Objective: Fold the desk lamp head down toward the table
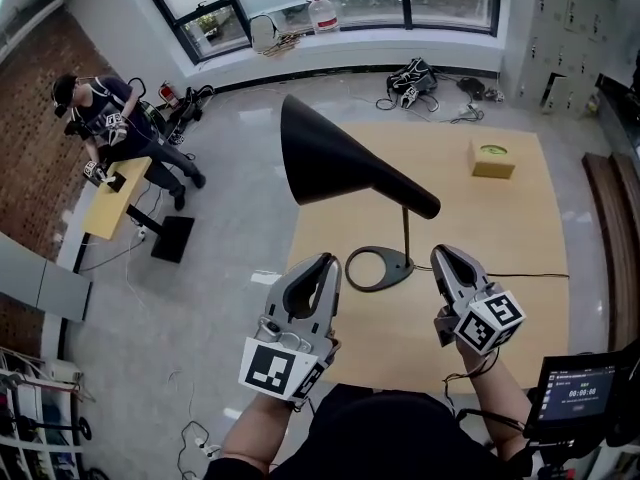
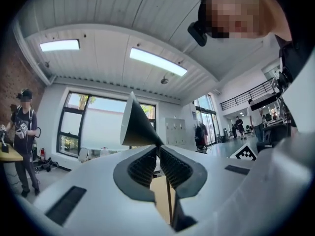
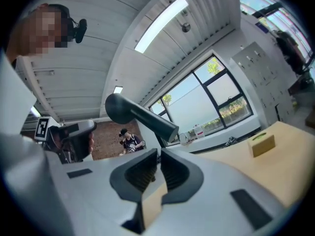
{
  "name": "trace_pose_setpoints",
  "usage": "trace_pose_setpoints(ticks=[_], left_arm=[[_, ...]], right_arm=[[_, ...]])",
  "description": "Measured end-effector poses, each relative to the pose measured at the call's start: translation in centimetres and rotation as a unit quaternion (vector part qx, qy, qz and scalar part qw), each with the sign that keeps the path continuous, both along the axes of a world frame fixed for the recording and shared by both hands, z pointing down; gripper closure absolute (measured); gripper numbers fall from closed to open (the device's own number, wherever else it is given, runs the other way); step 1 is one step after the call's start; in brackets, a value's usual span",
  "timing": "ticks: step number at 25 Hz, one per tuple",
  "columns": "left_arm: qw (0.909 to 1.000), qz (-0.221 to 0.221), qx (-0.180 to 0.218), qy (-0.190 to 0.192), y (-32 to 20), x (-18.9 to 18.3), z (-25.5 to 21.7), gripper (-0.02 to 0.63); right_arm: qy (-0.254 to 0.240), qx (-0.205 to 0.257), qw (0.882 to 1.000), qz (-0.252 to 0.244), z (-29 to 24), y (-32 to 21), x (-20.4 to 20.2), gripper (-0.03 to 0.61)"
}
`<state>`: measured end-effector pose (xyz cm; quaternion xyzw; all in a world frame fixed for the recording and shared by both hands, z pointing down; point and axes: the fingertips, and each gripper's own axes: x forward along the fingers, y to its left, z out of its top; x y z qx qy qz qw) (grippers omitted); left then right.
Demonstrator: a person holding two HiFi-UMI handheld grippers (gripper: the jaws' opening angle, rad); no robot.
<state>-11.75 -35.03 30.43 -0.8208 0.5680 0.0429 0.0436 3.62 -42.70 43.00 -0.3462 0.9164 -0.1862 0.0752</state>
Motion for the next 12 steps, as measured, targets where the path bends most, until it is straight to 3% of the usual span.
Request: trace_pose_setpoints(ticks=[8, 12], left_arm=[[0.9996, 0.001, 0.029, 0.005, -1.8, -1.1, -2.9, 0.607], [0.9989, 0.002, 0.047, 0.009, -2.3, -1.7, -4.0, 0.523]], right_arm=[[-0.033, -0.004, 0.999, 0.022, -1.7, -1.7, -0.1, 0.529], [-0.034, -0.007, 0.999, 0.039, -1.8, -2.6, 0.2, 0.497]])
